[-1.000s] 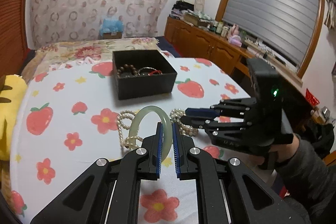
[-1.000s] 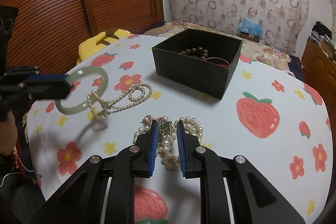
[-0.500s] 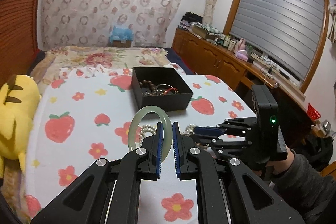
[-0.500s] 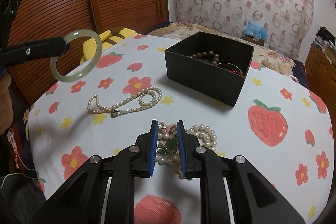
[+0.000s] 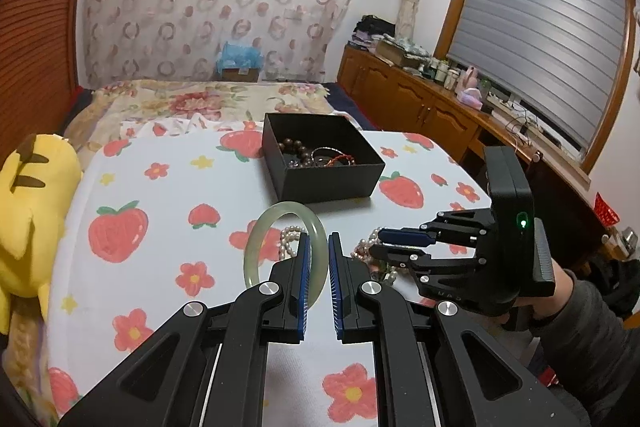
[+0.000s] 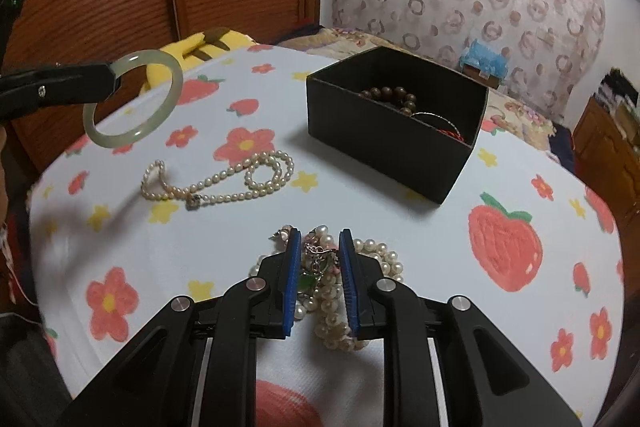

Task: Organize jewelry
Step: 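Lift the jade bangle with the left gripper while the right gripper grasps the pearl necklace, then carry the jade bangle with the left gripper while the right carries pearls into the box, release both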

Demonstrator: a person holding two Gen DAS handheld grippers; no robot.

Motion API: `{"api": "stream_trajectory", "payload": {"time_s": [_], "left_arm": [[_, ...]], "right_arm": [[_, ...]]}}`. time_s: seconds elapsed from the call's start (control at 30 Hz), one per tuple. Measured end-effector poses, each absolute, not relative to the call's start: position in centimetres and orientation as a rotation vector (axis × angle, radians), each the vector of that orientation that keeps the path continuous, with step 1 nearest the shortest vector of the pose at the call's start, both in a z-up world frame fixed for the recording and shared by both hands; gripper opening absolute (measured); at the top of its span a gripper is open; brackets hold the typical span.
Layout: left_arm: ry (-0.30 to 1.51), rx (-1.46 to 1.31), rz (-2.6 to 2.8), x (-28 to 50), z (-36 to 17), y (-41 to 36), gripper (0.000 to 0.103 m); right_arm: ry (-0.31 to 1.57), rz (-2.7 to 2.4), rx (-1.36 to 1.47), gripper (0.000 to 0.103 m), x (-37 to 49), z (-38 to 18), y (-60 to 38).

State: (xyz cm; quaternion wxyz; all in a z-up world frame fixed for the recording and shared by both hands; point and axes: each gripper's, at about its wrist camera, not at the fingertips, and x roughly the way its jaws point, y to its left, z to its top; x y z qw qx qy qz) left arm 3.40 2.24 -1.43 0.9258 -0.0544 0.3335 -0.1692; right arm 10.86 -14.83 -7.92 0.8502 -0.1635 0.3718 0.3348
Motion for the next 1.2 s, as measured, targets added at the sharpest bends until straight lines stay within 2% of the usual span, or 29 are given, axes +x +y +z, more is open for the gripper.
{"api": "stream_trajectory", "payload": {"time_s": [0.03,0.07,0.13,0.67,1.2], "left_arm": [[0.684,-0.112,-0.348,3.4,-1.4,2.2,0.008],[0.688,-0.113,-0.348,3.5,-1.6,2.2,0.008],[0.695,-0.112,-0.348,3.6,-1.9,2.1,0.008],[0.72,-0.107,-0.345,4.7,-3.3,2.0,0.008],[0.693,-0.05,-0.349,7.9,-1.5,0.5,0.008]], "right_arm": [[0.783,0.71,-0.339,0.018,10.9,-7.9,-14.9],[0.78,0.715,-0.331,0.007,10.9,-7.7,-15.1],[0.778,0.72,-0.324,0.004,10.9,-7.4,-15.4],[0.697,0.746,-0.262,0.003,11.0,-3.5,-16.7],[0.595,0.711,-0.258,0.001,13.6,1.3,-16.3]]}}
